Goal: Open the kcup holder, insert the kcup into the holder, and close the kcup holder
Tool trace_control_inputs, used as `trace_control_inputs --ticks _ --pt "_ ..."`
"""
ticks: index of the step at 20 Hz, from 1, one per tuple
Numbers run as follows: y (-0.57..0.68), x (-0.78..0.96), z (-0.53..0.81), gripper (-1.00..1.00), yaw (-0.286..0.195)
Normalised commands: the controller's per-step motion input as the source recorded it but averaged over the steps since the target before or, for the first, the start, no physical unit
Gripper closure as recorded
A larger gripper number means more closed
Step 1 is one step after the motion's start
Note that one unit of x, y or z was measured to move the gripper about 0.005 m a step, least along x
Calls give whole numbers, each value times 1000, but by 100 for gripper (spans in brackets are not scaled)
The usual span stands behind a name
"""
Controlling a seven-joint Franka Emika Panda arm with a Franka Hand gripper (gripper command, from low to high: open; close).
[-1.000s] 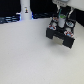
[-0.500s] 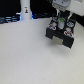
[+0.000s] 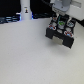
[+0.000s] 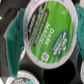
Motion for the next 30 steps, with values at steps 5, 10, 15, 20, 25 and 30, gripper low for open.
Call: trace_control_inputs --ticks 5,10,15,20,25,30 --pt "99 116 197 -100 59" --pt "-7 176 440 -100 69" --pt "-178 266 552 -100 68" --pt "-361 465 485 -100 54" --pt "-440 624 299 -100 30" --pt "-411 709 245 -100 9"
